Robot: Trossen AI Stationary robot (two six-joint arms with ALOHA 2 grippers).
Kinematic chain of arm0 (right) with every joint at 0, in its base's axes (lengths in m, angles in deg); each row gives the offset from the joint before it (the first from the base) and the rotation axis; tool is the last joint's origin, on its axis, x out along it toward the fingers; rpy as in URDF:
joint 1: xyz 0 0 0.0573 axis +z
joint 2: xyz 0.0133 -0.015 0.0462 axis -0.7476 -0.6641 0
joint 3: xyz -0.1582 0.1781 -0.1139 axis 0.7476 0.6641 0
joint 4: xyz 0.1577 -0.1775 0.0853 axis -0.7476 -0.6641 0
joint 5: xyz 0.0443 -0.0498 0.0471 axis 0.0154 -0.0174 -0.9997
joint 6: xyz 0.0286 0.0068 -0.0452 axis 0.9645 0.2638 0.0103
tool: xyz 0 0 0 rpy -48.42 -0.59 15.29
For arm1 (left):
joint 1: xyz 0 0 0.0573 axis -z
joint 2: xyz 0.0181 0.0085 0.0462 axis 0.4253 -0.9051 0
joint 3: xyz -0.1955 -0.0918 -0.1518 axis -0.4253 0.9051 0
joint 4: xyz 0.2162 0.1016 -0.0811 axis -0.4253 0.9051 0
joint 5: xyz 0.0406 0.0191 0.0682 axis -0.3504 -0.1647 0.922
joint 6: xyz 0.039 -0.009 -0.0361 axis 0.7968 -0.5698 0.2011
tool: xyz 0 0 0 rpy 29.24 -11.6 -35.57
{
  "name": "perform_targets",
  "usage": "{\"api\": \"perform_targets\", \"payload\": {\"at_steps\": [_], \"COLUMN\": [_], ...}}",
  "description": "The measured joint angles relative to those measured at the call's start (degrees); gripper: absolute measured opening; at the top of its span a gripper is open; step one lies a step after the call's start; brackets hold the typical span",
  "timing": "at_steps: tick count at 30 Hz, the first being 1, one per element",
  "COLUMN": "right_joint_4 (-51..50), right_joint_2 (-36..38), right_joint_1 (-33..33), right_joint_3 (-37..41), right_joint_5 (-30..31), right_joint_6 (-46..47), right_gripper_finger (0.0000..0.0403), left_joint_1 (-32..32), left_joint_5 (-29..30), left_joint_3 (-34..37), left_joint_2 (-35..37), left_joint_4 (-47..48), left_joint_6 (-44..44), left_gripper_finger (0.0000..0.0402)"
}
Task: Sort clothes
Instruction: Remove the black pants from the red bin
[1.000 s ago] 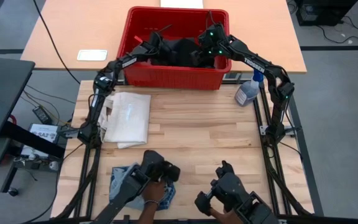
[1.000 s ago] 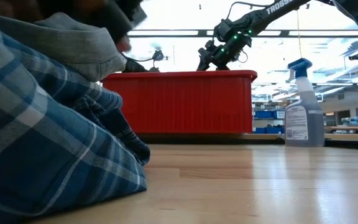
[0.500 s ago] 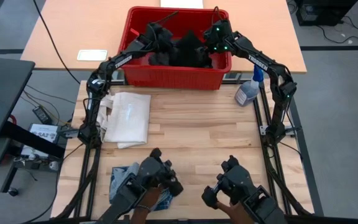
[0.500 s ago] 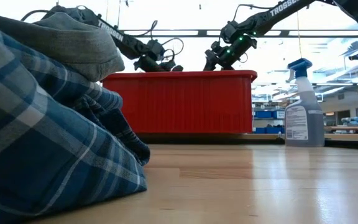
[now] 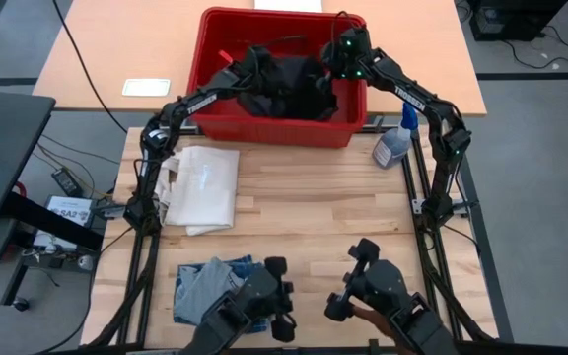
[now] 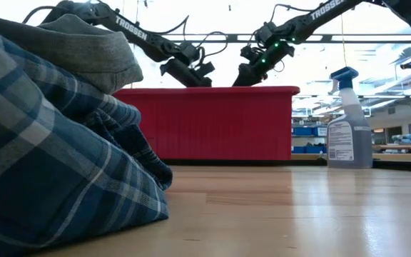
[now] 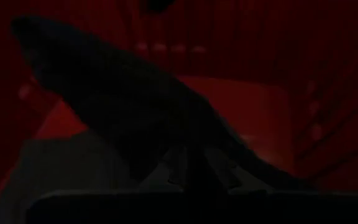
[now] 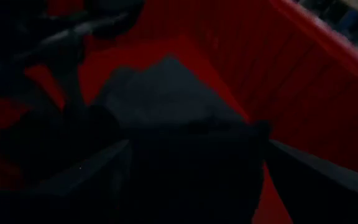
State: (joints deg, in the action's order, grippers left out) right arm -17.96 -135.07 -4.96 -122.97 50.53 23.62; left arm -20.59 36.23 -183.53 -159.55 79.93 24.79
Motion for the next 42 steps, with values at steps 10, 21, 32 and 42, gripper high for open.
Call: {"api": "perform_targets", "payload": {"at_steps": [10,21,32,42], "right_joint_4": [-5.16,-6.42,-6.59,-10.99], "right_joint_2": [0.14,1.16,4.59,10.33], "right_joint_1": [-0.49,2.65,2.51,2.21], "right_joint_3": [0.23,-0.06,-0.12,-0.17], "right_joint_5": [-6.78,-7.28,-5.56,-4.51], "right_joint_6": [0.27,6.9,-6.5,-2.93], "right_gripper_finger": [0.0374,0.0372,0.034,0.0335], "left_joint_1": [0.59,1.54,1.88,1.77], "left_joint_5": [0.61,-3.68,-7.82,-7.4], "left_joint_3": [0.0,0.02,0.11,0.09], "left_joint_2": [0.0,-0.09,0.68,6.75], "left_joint_4": [-0.57,-4.6,-5.15,-3.37], "left_joint_6": [2.52,2.81,14.3,21.53], "left_gripper_finger": [0.0016,0.0018,0.0018,0.0018]}}
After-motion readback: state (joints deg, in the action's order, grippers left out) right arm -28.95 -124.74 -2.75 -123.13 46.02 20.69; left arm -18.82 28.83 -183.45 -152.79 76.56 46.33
